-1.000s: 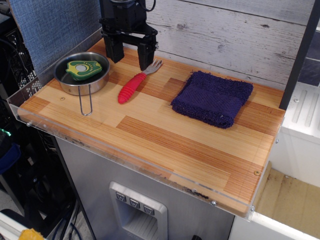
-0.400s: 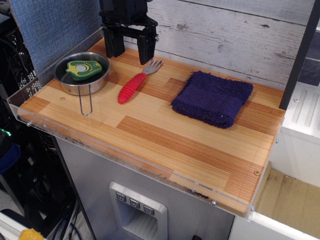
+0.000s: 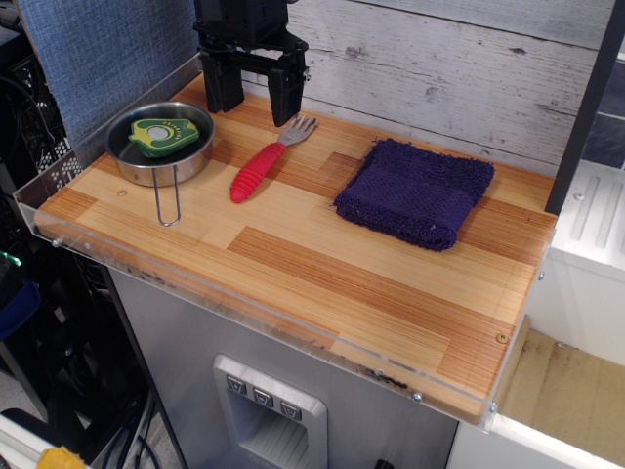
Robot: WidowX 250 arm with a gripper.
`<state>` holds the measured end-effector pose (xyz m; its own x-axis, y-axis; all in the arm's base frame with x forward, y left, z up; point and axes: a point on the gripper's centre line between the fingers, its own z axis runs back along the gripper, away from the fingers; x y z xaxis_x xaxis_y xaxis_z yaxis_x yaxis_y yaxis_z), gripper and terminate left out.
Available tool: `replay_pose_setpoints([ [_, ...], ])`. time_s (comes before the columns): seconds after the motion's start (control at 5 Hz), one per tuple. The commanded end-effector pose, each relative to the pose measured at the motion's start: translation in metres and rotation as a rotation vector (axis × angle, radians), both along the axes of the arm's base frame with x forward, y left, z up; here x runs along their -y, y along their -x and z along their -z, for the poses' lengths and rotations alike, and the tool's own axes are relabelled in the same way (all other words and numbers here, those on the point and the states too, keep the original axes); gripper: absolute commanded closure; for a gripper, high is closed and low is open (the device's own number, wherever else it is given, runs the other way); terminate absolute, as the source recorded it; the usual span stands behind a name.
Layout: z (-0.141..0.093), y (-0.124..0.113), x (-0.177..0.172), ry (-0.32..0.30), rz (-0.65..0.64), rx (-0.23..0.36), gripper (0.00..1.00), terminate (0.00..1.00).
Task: Take the fork off the cloth and put it to the right of the pot.
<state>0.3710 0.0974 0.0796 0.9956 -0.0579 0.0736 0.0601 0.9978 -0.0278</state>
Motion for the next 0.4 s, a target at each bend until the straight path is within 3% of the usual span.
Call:
replay_pose_setpoints([
  [0.0, -0.0263, -0.0023, -0.0038, -0.022, -0.001, 0.069, 0.0, 0.0],
  [0.2, -0.0263, -0.0023, -0.0038, -0.022, -0.001, 0.069, 0.0, 1.0],
])
